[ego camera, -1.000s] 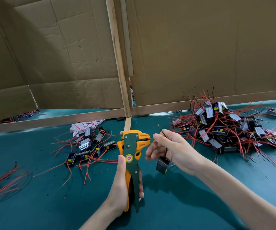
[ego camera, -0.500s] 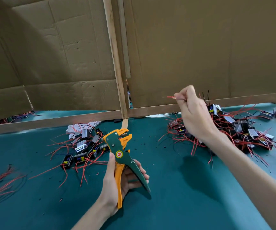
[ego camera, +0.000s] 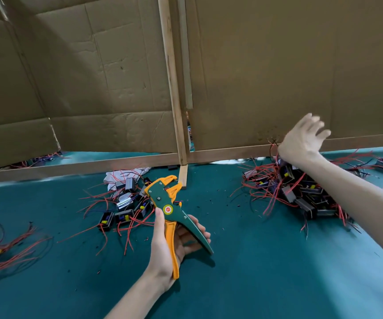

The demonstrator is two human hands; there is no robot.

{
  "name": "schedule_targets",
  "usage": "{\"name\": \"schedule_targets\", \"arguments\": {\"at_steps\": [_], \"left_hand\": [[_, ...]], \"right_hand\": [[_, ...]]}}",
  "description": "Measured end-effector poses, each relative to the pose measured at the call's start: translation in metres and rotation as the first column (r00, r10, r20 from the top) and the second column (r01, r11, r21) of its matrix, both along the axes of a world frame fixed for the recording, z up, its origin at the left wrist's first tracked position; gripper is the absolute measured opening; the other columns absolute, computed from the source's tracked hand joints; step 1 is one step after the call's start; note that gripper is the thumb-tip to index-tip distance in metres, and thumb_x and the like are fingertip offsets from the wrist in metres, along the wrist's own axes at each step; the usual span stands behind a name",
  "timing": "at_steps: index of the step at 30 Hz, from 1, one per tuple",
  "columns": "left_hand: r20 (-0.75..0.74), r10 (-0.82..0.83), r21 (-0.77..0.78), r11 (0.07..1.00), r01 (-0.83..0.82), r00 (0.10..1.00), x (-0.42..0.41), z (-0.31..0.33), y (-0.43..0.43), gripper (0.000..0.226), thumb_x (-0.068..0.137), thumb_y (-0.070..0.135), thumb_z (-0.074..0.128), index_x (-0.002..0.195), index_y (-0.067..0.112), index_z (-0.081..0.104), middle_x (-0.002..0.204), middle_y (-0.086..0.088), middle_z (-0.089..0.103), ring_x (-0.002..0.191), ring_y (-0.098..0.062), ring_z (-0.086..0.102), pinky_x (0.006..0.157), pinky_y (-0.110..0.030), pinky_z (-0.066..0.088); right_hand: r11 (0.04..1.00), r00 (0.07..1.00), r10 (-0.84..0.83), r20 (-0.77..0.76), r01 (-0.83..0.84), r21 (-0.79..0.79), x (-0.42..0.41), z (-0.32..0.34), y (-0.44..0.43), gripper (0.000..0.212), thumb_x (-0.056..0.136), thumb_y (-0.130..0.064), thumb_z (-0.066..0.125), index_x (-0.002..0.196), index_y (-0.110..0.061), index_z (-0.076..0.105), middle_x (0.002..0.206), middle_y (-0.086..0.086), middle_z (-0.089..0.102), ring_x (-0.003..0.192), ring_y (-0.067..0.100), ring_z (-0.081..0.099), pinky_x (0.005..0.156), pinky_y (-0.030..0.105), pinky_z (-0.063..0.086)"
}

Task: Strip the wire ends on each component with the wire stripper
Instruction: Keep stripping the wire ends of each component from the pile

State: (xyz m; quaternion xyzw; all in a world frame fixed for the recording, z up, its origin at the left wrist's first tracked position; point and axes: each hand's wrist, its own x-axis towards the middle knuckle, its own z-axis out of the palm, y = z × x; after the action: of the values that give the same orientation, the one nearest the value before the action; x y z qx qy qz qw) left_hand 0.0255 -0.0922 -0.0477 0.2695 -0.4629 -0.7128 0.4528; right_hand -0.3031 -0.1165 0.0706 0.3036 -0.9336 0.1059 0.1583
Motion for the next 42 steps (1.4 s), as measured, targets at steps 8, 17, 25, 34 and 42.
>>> {"name": "schedule_targets", "arguments": {"at_steps": [8, 17, 25, 34, 42], "left_hand": [[-0.056, 0.326, -0.053, 0.943, -0.328, 0.944, 0.013, 0.003, -0.029, 0.079, 0.08, 0.072, 0.029, 0.089, 0.002, 0.063, 0.08, -0.021, 0.067, 0.078, -0.037, 0.068, 0.069, -0.044, 0.058], [-0.12, 0.666, 0.25, 0.738, -0.627, 0.736, 0.037, 0.006, -0.054, 0.079, 0.095, 0.066, 0.02, 0.133, 0.004, 0.052, 0.125, -0.026, 0.059, 0.1, -0.035, 0.063, 0.082, -0.044, 0.054], [-0.082, 0.696, 0.25, 0.707, -0.661, 0.713, 0.036, 0.004, -0.058, 0.077, 0.094, 0.067, 0.023, 0.139, 0.008, 0.044, 0.132, -0.022, 0.056, 0.118, -0.036, 0.057, 0.094, -0.054, 0.048], [-0.055, 0.705, 0.199, 0.701, -0.684, 0.707, 0.033, 0.002, -0.058, 0.072, 0.097, 0.061, 0.021, 0.117, 0.004, 0.06, 0.109, -0.02, 0.067, 0.096, -0.029, 0.068, 0.08, -0.04, 0.055], [-0.061, 0.711, 0.189, 0.697, -0.691, 0.7, 0.031, 0.003, -0.054, 0.071, 0.097, 0.061, 0.024, 0.122, 0.002, 0.055, 0.116, -0.025, 0.063, 0.106, -0.037, 0.063, 0.087, -0.047, 0.053]], "right_hand": [[0.657, 0.65, 0.753, -0.105, -0.75, 0.071, 0.144, -0.006, -0.039, 0.042, 0.093, -0.023, 0.046, 0.128, 0.0, 0.046, 0.142, 0.022, 0.035, 0.13, 0.038, 0.033, 0.105, 0.048, 0.03], [0.453, 0.397, 0.814, 0.425, -0.891, -0.036, 0.242, -0.068, -0.144, 0.053, 0.102, -0.051, 0.028, 0.152, -0.034, 0.024, 0.163, 0.009, 0.005, 0.142, 0.047, 0.018, 0.113, 0.058, 0.013], [0.327, 0.336, 0.821, 0.461, -0.94, 0.102, 0.292, -0.088, -0.178, 0.056, 0.097, -0.062, 0.031, 0.147, -0.036, 0.037, 0.16, 0.001, 0.022, 0.146, 0.042, 0.01, 0.109, 0.069, 0.015], [0.283, 0.219, 0.806, 0.55, -0.958, -0.033, 0.235, -0.084, -0.136, 0.034, 0.094, -0.049, 0.054, 0.106, -0.021, 0.069, 0.118, 0.01, 0.064, 0.119, 0.033, 0.048, 0.1, 0.041, 0.04], [0.58, 0.575, 0.814, 0.081, -0.81, -0.088, 0.246, -0.046, -0.13, 0.039, 0.097, -0.043, 0.04, 0.091, -0.014, 0.067, 0.105, 0.01, 0.065, 0.104, 0.033, 0.057, 0.099, 0.055, 0.03]]}}
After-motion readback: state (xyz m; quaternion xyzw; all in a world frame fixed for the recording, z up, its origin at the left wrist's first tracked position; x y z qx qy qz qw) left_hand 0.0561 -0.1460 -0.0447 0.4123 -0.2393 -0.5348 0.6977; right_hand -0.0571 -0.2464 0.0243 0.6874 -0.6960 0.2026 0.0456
